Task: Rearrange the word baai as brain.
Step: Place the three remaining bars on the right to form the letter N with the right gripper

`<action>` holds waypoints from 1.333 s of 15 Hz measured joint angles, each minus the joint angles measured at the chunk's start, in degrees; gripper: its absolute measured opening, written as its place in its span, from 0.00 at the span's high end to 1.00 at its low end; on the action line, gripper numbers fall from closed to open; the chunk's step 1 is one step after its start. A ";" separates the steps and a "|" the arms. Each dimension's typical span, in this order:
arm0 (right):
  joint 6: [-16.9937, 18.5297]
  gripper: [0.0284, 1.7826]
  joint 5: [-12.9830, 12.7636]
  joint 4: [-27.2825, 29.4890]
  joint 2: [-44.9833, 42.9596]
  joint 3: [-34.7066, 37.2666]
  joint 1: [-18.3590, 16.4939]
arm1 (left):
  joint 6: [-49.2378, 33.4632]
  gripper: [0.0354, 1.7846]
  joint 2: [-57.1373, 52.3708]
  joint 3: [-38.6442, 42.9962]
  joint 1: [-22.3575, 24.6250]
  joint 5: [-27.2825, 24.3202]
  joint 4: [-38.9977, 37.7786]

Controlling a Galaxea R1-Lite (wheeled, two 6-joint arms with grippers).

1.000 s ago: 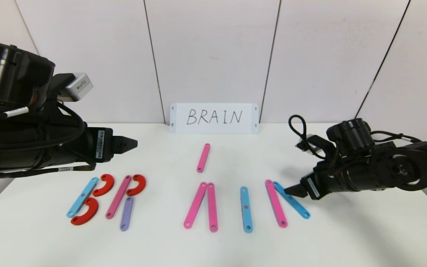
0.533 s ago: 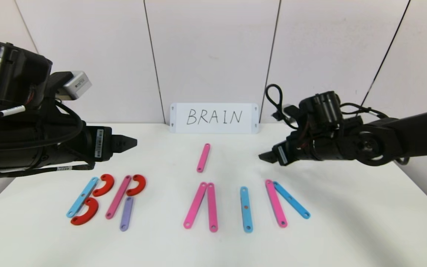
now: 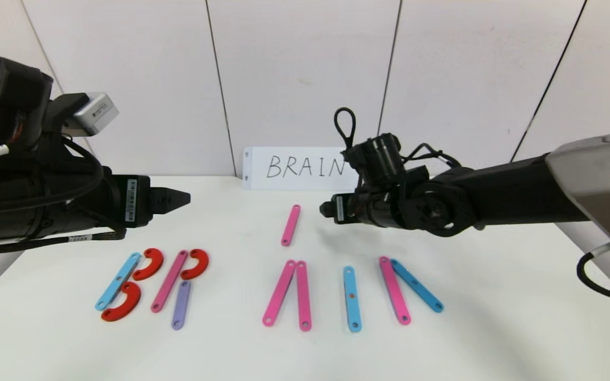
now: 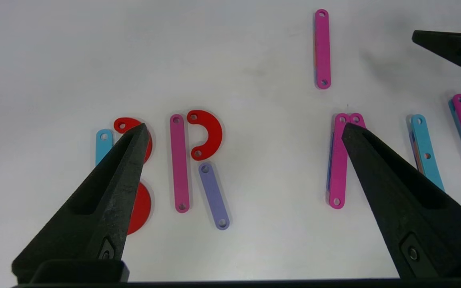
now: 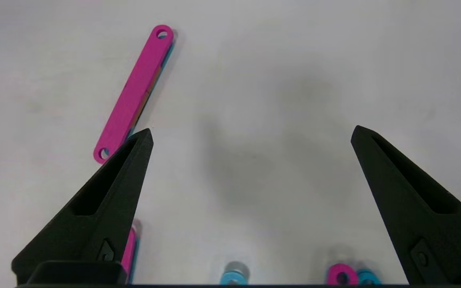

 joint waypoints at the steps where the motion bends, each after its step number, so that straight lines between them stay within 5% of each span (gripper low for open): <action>1: 1.32 0.03 -0.67 0.55 0.77 -1.40 0.62 | 0.00 0.06 -0.22 0.00 0.00 0.00 0.00; 11: 3.41 0.03 -3.86 14.64 12.29 -23.74 7.39 | 1.88 0.06 -3.30 0.41 0.22 -0.24 0.82; 20: 3.38 0.03 -4.44 15.10 18.71 -26.45 9.95 | 1.96 0.06 -4.60 0.44 0.24 -0.30 0.90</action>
